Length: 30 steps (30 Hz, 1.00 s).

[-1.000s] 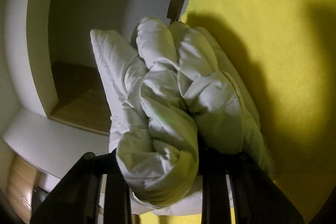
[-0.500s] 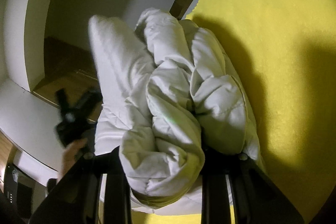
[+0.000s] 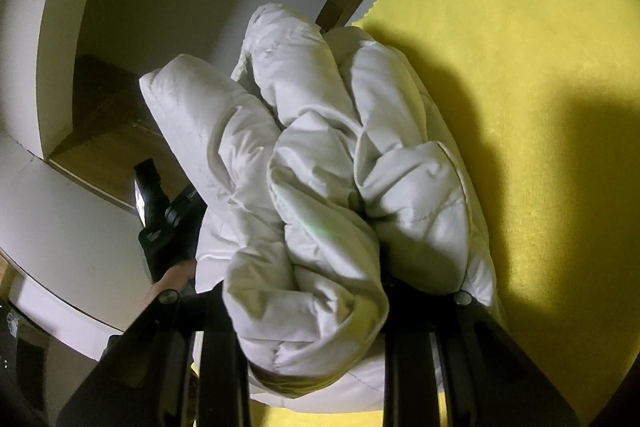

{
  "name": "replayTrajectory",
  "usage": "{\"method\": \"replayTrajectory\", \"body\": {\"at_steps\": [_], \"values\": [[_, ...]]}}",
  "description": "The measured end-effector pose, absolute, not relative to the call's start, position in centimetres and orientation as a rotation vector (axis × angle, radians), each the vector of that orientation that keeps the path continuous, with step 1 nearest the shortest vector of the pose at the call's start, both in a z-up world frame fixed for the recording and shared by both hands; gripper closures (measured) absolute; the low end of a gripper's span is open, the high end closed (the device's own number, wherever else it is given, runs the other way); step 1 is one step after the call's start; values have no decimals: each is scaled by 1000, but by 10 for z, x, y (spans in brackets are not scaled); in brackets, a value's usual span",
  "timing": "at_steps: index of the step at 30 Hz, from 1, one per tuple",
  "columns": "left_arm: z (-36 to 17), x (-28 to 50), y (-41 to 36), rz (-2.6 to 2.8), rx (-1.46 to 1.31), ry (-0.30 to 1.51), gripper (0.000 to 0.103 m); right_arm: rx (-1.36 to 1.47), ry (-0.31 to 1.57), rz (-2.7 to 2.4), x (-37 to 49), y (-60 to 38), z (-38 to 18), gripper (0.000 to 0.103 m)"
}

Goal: Fold large clothes
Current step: 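Grasp the folded jacket bundle with the right gripper and lift it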

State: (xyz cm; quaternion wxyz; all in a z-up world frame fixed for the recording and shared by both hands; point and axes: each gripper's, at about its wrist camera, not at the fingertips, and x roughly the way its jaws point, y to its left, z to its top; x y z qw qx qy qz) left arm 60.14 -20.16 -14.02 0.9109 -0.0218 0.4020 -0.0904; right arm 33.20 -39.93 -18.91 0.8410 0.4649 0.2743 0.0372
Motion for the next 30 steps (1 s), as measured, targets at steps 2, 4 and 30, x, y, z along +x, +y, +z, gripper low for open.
{"method": "replayTrajectory", "body": {"at_steps": [2, 4, 30], "values": [[-143, 605, -200, -197, -61, 848, 0, 979, 581, 77, 333, -399, -189, 79], [-146, 607, -200, -200, -65, 862, 0, 973, 583, 76, 332, -400, -189, 79], [-64, 506, -56, -363, -209, 774, 0, 834, 556, -2, 257, -449, -87, 4]]}}
